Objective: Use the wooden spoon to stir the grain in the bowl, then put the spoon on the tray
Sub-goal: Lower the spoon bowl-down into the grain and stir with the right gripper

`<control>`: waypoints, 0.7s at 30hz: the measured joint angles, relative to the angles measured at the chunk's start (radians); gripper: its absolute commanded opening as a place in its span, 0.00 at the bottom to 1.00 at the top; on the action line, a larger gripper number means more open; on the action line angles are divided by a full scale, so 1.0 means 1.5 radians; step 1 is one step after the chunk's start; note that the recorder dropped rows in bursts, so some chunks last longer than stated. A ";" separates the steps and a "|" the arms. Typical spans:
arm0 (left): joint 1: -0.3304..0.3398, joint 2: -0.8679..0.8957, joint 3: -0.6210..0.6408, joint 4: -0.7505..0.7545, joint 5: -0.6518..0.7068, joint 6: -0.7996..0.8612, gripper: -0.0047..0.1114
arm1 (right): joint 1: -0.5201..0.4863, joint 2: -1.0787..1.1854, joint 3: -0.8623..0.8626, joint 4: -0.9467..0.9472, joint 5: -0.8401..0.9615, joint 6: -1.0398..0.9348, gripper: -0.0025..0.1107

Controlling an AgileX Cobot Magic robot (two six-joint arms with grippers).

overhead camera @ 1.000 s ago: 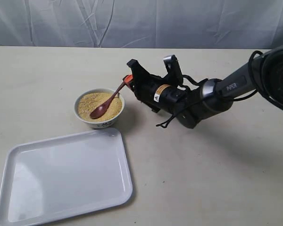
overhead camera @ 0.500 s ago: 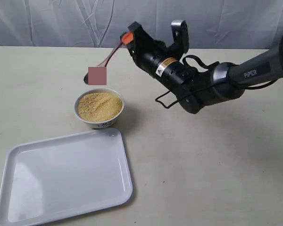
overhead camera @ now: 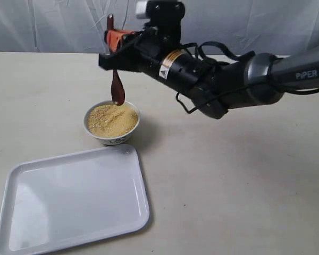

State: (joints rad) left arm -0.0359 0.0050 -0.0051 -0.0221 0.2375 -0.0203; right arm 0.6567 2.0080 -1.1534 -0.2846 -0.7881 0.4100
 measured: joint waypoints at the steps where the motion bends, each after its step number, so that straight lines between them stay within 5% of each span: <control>1: 0.000 0.000 0.000 0.000 0.000 0.000 0.04 | 0.007 0.007 0.000 0.009 0.000 -0.030 0.02; 6: 0.000 0.000 0.000 0.000 0.000 0.000 0.04 | 0.023 0.048 0.000 0.083 0.000 -0.117 0.02; 21: 0.000 0.000 0.000 0.000 0.000 0.000 0.04 | 0.061 0.092 0.000 0.132 -0.043 -0.112 0.02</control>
State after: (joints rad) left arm -0.0359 0.0050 -0.0051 -0.0221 0.2375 -0.0203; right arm 0.7480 2.1463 -1.1534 -0.0867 -0.8528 0.2414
